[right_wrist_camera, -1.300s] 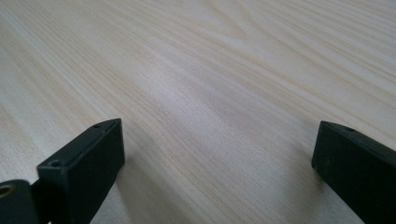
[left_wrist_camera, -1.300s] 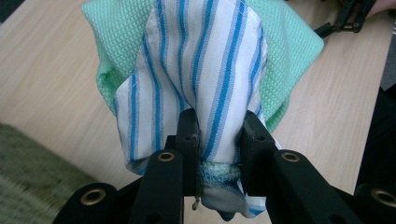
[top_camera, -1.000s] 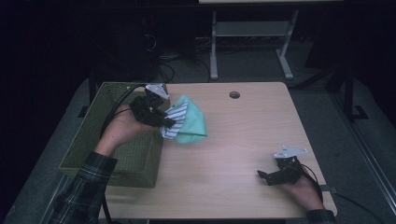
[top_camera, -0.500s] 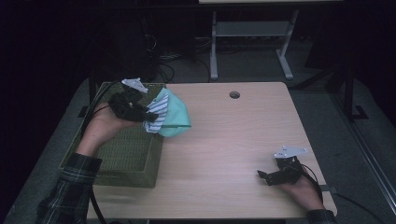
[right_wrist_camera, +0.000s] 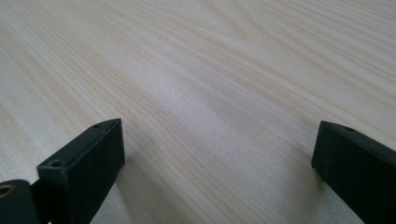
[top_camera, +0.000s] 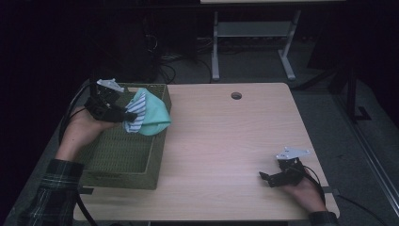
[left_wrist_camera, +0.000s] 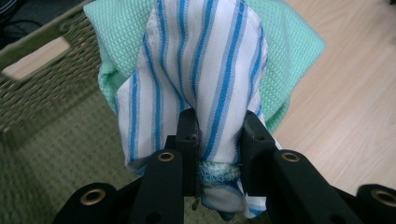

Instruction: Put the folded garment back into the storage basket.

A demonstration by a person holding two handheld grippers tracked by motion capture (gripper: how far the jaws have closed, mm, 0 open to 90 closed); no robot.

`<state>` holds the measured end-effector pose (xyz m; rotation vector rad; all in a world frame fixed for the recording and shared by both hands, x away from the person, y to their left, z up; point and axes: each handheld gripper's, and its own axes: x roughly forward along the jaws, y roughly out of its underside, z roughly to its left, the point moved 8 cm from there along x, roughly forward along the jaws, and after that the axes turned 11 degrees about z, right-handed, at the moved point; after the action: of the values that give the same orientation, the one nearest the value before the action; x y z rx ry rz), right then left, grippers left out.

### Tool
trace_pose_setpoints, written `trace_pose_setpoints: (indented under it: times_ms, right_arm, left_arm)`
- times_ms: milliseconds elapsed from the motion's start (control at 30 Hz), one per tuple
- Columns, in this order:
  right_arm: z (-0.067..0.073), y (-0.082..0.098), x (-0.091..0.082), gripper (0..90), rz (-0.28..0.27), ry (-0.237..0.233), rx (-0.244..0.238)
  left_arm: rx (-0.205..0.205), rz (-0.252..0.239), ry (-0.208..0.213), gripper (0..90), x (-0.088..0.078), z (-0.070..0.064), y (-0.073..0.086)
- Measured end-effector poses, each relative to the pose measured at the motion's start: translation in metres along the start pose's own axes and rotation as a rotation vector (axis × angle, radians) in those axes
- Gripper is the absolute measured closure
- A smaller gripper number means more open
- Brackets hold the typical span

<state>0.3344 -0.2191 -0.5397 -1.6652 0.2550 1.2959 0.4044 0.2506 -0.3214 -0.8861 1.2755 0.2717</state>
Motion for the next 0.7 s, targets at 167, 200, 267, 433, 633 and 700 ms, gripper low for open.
trace_pose_setpoints:
  times_ms: [167, 200, 267, 433, 633, 700]
  right_arm:
    - [0.000, 0.000, 0.000, 2.3, -0.001, 0.000, 0.000]
    - [0.000, 0.000, 0.000, 2.3, 0.000, 0.000, 0.000]
    - [0.000, 0.000, 0.000, 2.3, 0.000, 0.000, 0.000]
    - [0.000, 0.000, 0.000, 2.3, -0.001, 0.000, 0.000]
    - [0.000, 0.000, 0.000, 2.3, 0.000, 0.000, 0.000]
    - [0.000, 0.000, 0.000, 2.3, 0.000, 0.000, 0.000]
  left_arm:
    - [-0.037, 0.011, -0.019, 72.3, 0.001, 0.011, 0.011]
    - [-0.045, 0.015, -0.017, 72.3, 0.002, 0.012, 0.013]
    - [-0.052, 0.022, -0.018, 72.3, 0.004, 0.015, 0.017]
    - [-0.082, 0.027, -0.025, 72.3, 0.009, 0.023, 0.026]
    - [-0.112, 0.030, -0.027, 72.2, 0.014, 0.029, 0.036]
    - [-0.132, 0.038, -0.025, 72.2, 0.019, 0.033, 0.043]
